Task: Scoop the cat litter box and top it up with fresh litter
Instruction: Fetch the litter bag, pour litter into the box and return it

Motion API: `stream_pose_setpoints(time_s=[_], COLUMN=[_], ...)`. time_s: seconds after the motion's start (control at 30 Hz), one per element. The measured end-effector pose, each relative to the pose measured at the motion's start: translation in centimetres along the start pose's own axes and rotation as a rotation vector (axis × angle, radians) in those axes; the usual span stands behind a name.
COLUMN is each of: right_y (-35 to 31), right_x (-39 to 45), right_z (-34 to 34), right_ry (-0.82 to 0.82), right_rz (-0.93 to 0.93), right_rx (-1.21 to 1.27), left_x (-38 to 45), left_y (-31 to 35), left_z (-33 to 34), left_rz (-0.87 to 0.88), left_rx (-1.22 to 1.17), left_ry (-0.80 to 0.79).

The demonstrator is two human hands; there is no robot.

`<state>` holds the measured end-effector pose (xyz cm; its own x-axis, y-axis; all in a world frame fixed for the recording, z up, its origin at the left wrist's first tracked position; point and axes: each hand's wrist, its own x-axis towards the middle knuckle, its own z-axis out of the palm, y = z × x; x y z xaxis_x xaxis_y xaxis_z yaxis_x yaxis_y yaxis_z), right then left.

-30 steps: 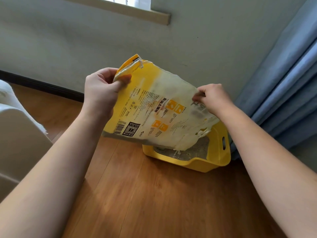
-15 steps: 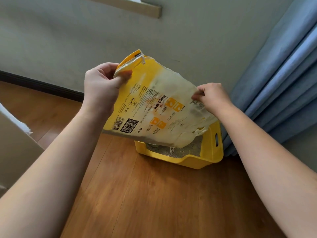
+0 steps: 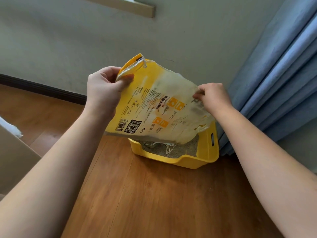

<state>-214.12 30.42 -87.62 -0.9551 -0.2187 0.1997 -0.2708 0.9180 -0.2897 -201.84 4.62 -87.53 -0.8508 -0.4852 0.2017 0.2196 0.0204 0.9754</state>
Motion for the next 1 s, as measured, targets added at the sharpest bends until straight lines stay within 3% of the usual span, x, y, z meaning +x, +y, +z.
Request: stream_pose_setpoints(time_s=[1.0], right_y=[2.8], right_x=[0.4], right_z=[0.0], right_ry=[0.028], right_rz=[0.124], right_rx=[-0.034], left_x=[-0.3], left_y=[-1.2], left_z=[3.2], left_rz=[-0.012], left_rx=[0.026], left_ry=[-0.021])
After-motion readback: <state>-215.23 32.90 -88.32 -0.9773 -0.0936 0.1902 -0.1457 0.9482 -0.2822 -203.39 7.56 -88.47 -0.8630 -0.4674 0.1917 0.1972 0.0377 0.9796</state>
